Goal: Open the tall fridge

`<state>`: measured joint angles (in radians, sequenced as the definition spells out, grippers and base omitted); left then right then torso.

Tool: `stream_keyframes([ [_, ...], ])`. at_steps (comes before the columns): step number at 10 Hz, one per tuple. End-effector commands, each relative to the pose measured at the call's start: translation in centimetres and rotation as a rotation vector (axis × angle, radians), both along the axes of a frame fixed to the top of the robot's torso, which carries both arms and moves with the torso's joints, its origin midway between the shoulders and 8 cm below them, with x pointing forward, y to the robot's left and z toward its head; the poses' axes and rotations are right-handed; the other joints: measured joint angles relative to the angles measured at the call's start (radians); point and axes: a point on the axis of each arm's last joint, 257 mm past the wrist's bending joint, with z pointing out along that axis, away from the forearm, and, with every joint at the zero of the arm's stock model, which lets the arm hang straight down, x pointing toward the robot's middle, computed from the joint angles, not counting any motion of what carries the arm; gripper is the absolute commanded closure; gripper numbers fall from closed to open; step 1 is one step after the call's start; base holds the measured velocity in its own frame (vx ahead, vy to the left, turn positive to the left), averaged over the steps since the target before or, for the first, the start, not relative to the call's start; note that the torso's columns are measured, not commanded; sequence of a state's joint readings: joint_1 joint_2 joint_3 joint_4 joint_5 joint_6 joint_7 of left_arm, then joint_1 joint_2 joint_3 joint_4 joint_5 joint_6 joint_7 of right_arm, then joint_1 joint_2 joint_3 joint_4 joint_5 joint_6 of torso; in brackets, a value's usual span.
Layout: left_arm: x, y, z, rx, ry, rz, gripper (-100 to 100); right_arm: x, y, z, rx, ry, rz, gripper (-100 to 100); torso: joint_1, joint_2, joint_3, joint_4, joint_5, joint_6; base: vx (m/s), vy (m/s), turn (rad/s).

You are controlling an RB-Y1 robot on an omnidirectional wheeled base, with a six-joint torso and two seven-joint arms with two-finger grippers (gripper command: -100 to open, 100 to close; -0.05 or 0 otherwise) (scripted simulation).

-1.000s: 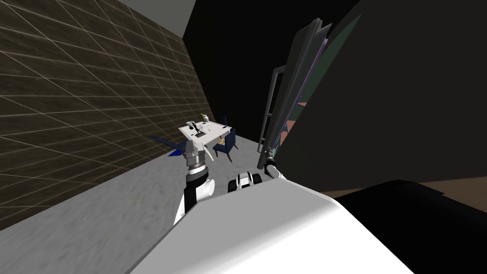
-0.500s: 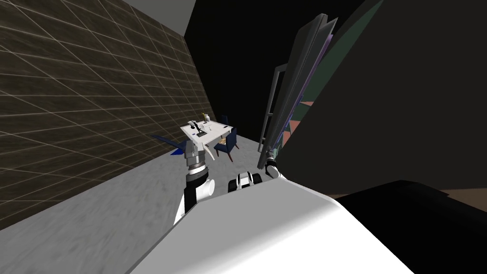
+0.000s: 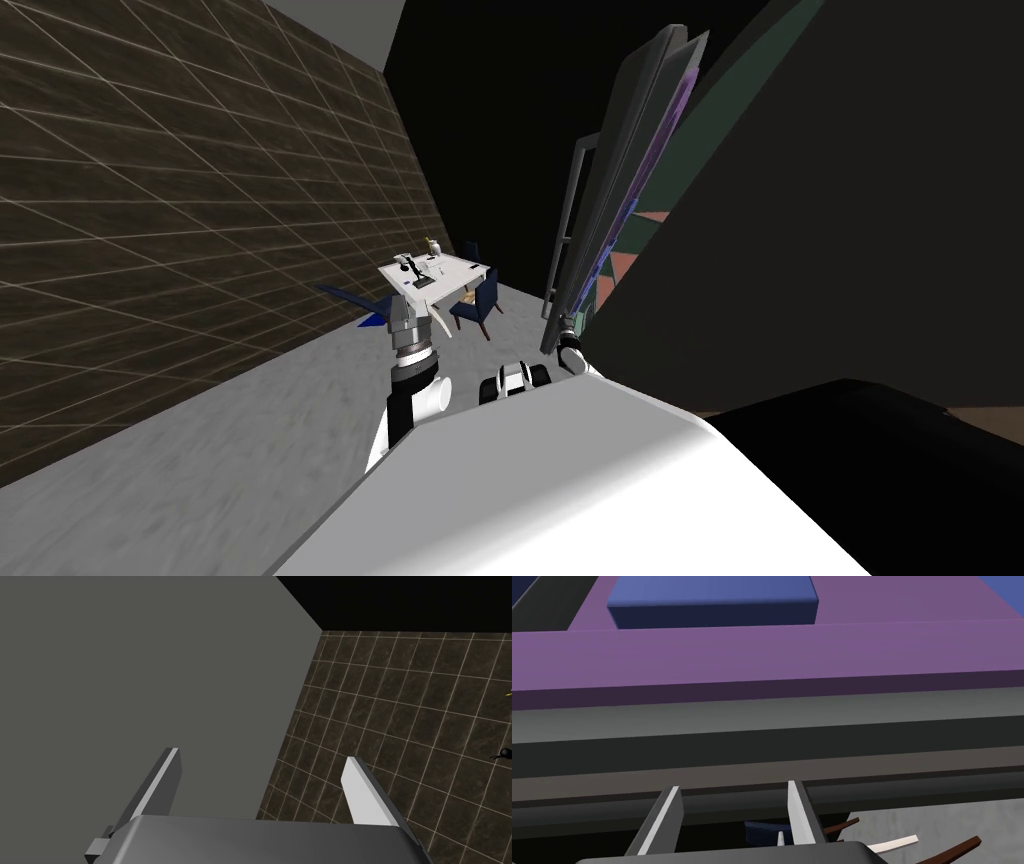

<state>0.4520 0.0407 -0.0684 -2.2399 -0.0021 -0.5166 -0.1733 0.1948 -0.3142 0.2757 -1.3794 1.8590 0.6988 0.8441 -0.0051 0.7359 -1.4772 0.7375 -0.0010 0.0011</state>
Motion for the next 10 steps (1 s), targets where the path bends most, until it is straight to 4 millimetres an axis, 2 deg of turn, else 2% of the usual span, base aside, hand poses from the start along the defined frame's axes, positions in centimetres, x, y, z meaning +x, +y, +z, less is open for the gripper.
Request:
stream_keyframes([
  [1,0.0,0.0,0.0,0.000,0.000,0.000,0,0.8,-4.0,0.9,-0.020,-0.022,-0.112,100,-0.001,-0.007,-0.002,-0.003,-0.002,-0.002,0.102,0.154,0.304],
  [2,0.0,0.0,0.0,0.000,0.000,0.000,0,0.6,-4.4,0.6,-0.023,-0.013,-0.121,100,0.001,-0.011,-0.006,-0.002,0.002,0.000,0.112,0.133,0.071],
  [3,0.0,0.0,0.0,0.000,0.000,0.000,0,0.9,-6.3,1.2,-0.028,-0.026,-0.178,100,-0.001,-0.007,-0.005,-0.002,0.001,0.003,0.111,0.121,0.144],
  [4,0.0,0.0,0.0,0.000,0.000,0.000,0,0.7,-6.5,0.8,-0.031,-0.018,-0.182,100,-0.007,-0.006,-0.003,0.000,0.001,0.003,0.085,0.103,0.126],
  [5,0.0,0.0,0.0,0.000,0.000,0.000,0,1.0,-8.3,1.7,-0.032,-0.038,-0.239,100,-0.009,-0.001,0.000,0.002,0.002,0.007,0.088,0.121,0.177],
  [6,0.0,0.0,0.0,0.000,0.000,0.000,0,0.7,-8.6,1.0,-0.036,-0.021,-0.244,100,-0.007,0.000,0.000,0.003,0.002,0.005,0.081,0.071,0.095],
  [7,0.0,0.0,0.0,0.000,0.000,0.000,0,0.6,-10.2,1.1,-0.038,-0.021,-0.300,100,-0.008,0.002,0.001,0.001,0.001,0.007,0.092,0.074,0.157],
  [8,0.0,0.0,0.0,0.000,0.000,0.000,0,0.5,-10.5,1.2,-0.038,-0.022,-0.306,100,-0.008,-0.001,0.000,0.000,0.000,0.005,0.083,0.071,0.107],
  [9,0.0,0.0,0.0,0.000,0.000,0.000,0,0.5,-11.8,1.2,-0.039,-0.020,-0.357,100,-0.008,-0.001,-0.001,0.001,0.001,0.007,0.091,0.083,0.172],
  [10,0.0,0.0,0.0,0.000,0.000,0.000,0,0.3,-12.3,1.3,-0.038,-0.022,-0.368,100,-0.006,-0.002,-0.001,0.001,0.001,0.005,0.082,0.067,0.091],
])
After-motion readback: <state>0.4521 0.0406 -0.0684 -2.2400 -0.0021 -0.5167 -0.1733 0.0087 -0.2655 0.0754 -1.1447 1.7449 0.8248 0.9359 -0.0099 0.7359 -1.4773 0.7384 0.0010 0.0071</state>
